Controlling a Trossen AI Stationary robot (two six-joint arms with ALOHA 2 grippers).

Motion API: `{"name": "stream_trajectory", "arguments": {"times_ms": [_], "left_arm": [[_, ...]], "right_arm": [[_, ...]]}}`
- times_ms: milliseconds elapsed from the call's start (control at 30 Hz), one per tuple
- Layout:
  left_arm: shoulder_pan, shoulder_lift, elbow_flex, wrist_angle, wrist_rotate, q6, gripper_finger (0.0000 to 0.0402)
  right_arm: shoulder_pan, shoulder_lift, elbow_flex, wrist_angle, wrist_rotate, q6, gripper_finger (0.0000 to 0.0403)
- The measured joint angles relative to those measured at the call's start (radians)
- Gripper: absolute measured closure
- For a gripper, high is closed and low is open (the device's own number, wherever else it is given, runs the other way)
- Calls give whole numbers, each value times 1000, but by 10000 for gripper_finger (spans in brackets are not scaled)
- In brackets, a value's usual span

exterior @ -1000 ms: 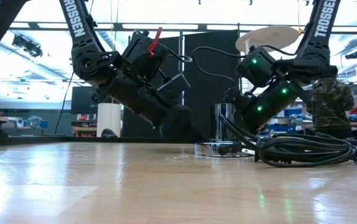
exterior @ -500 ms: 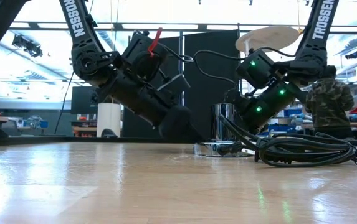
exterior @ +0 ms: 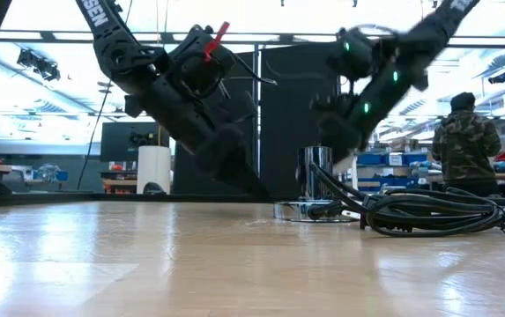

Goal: Screw lightbulb
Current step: Insert the white lightbulb into the silver lamp

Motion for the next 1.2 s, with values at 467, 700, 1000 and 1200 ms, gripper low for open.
{"name": "stream_trajectory", "arguments": {"times_ms": [467, 700, 1000, 1200], "left_arm": [[-25, -9, 0, 124, 318, -2, 113], [-54, 36, 0, 301, 292, -1, 113], [-53, 100, 0, 364, 244, -3, 113], [-59, 195, 23, 464, 255, -31, 113]], "right_arm": [[154, -5, 529, -854, -106, -21, 139], [211, 8, 561, -877, -182, 22, 140], [241, 6, 563, -947, -256, 83, 137], [260, 6, 567, -933, -320, 123, 140]]}}
